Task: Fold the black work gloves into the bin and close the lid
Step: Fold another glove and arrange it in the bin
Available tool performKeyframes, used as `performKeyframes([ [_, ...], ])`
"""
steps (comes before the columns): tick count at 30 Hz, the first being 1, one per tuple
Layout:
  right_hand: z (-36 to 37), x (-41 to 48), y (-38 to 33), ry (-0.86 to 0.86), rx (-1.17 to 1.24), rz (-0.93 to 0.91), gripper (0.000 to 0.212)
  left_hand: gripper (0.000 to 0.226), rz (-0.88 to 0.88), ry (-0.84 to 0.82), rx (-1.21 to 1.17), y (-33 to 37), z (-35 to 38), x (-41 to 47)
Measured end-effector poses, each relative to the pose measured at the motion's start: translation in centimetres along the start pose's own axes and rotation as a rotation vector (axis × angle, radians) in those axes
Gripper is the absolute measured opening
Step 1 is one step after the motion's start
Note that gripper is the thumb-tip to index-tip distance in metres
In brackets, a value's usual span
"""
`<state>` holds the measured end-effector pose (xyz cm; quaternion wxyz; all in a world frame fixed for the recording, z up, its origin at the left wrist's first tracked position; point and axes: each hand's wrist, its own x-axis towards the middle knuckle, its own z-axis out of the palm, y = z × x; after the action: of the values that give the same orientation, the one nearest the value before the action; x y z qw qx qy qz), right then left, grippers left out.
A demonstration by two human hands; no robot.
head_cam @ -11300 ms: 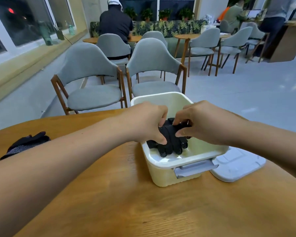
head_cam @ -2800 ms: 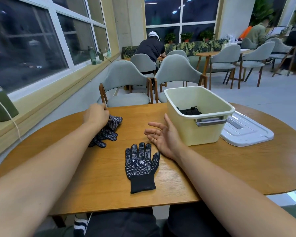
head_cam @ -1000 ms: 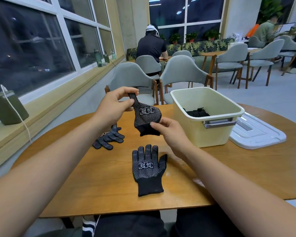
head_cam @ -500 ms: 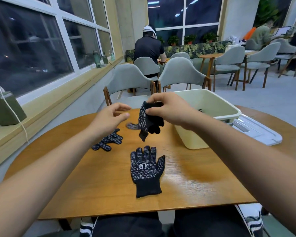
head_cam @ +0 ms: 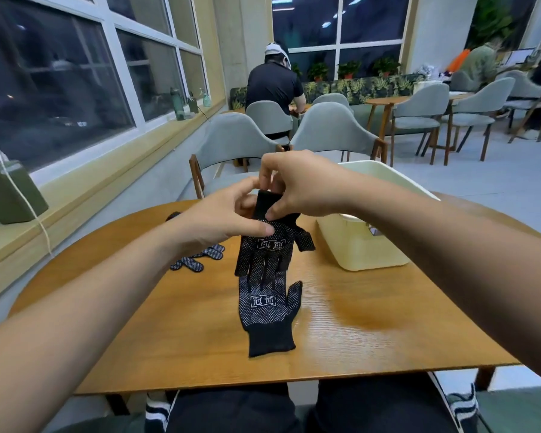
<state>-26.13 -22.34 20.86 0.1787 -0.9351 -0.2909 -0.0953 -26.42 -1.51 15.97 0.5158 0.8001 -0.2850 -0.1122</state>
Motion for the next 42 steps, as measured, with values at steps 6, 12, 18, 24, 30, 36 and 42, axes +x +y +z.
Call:
performKeyframes([
  [6,0.9,-0.7,0.7,0.219,0.137,-0.054,0.022,0.044,0.135,0.232,0.171,-0.7,-0.3,0.5],
  [12,2.7,-3.5,0.5,0.555,0.316,-0.148,0.024,0.015,0.134,0.346,0.184,-1.5,-2.2,0.5],
  [18,6.2,-4.5,0.7,-0.437,1.391,0.280,0.103,0.011,0.166,0.430,0.201,-1.1,-1.8,0.4],
  [24,11.7,-4.0,3.5,-0.632,1.750,0.381,0.121,0.008,0.178,0.375,0.198,-1.3,-0.3,-0.8],
  [30,14.3,-2.6,5.4,-0.445,1.901,0.427,0.114,0.010,0.114,0.250,0.276,-2.6,1.3,-2.5],
  [36,14.9,-1.8,5.8,-0.421,1.941,0.450,0.108,0.011,0.146,0.225,0.484,-4.5,2.5,-3.7],
  [42,15.8,-1.7,6.6,-0.423,1.863,0.600,0.103,0.019,0.154,0.139,0.543,-6.6,4.3,-5.7],
])
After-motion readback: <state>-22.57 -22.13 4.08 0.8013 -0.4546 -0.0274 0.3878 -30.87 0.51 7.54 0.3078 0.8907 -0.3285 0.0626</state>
